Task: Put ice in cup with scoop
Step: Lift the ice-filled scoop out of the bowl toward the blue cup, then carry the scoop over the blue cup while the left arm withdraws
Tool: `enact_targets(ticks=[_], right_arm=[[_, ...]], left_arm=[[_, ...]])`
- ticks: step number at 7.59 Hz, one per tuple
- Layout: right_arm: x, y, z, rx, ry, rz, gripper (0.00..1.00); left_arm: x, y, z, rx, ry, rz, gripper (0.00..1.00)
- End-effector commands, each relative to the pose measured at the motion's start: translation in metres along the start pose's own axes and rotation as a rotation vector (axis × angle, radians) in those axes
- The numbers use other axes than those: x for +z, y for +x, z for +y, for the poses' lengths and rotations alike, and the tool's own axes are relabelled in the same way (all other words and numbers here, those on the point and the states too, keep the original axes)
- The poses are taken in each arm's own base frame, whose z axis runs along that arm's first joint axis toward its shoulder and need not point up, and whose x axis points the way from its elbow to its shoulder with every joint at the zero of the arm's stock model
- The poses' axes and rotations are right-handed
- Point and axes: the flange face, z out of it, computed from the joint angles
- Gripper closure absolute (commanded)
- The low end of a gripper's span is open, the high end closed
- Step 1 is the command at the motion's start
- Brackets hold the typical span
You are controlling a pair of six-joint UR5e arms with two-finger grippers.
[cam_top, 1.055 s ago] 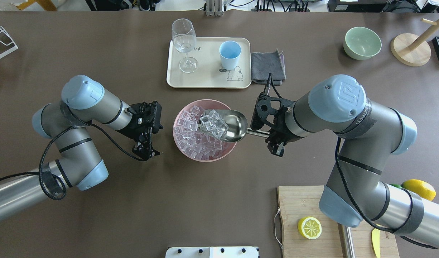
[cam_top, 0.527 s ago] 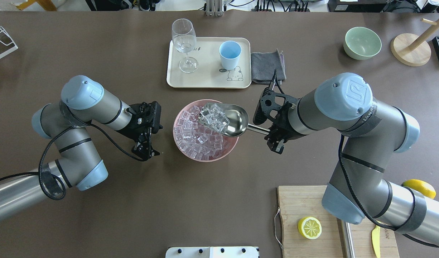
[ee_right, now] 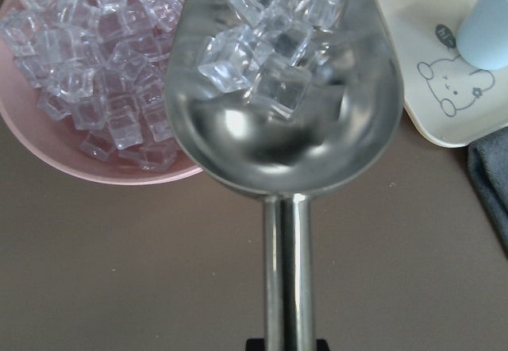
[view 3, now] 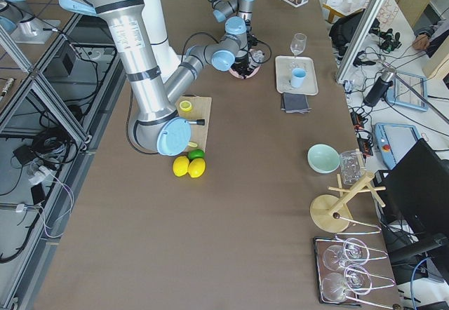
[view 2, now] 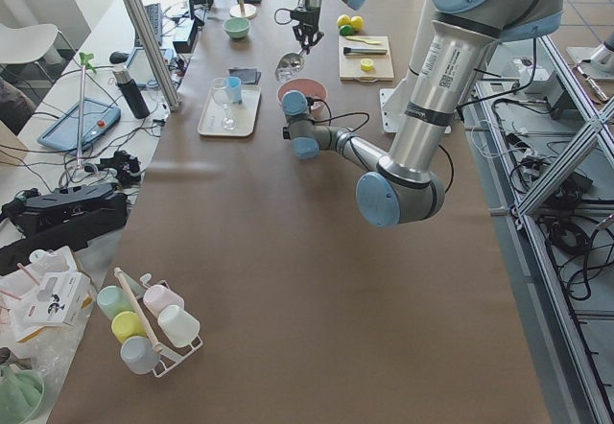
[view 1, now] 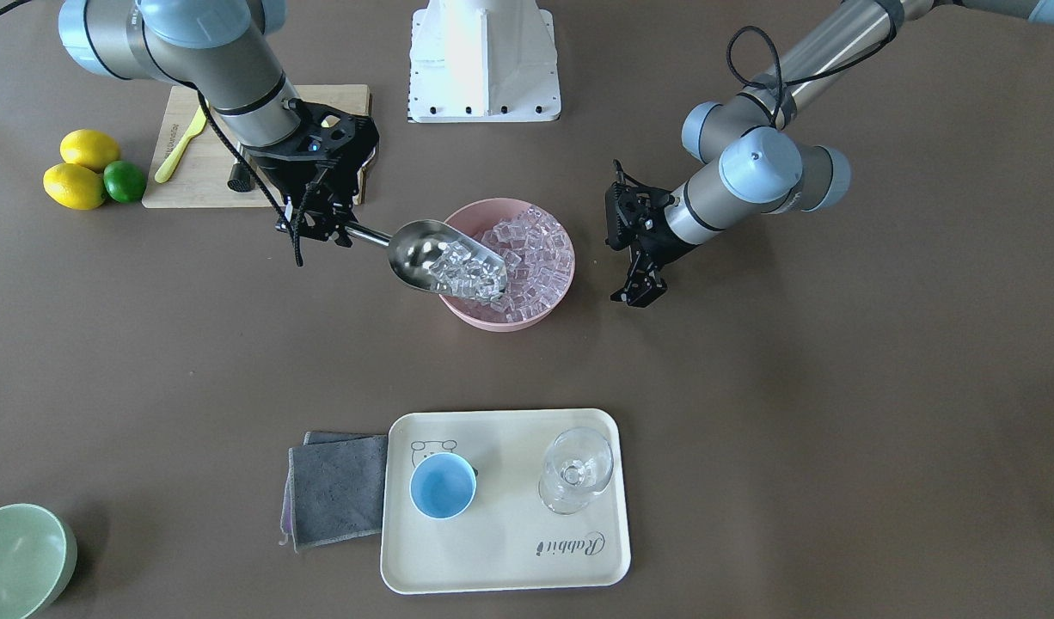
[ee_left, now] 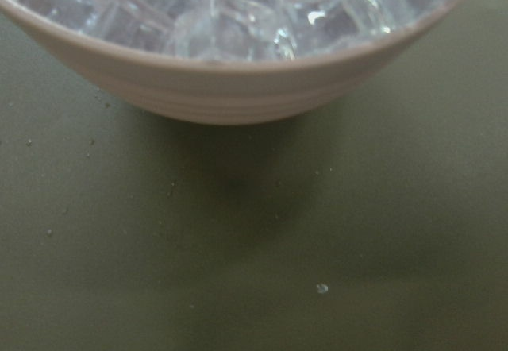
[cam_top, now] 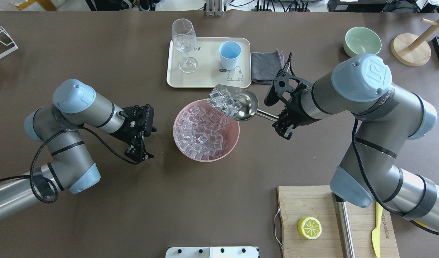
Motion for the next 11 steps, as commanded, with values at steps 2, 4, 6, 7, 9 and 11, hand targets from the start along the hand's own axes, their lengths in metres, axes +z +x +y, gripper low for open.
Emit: enact_targets(ticks=[2,4,6,7,9,11], right_arm=[[-0.022,0.052,0.006,0.201,-0.02,0.042,1.0],[-0.017,0.083,0.001,0.303,-0.034,0.072,1.0],[0.003,0.112,-0.003,0.343,-0.073,0.076,1.0],[0.009,0.118,-0.007,0.364,-0.107,0.08,1.0],[0.003,0.123,-0.025,0.379,-0.146,0.087,1.0],[0.002,0.133,-0.031,0.364,-0.156,0.09,1.0]], left_arm=[[-0.002,0.012,0.033,0.022,0.036,-0.007,0.01],[-0.001,0.011,0.028,0.024,0.039,-0.006,0.01],[-0.006,0.003,0.009,0.014,0.028,-0.007,0.01],[-0.015,-0.002,0.007,-0.006,0.017,0.006,0.01],[-0.062,-0.011,-0.001,-0.067,0.007,0.06,0.01],[-0.137,0.0,-0.04,-0.172,-0.071,0.053,0.01]])
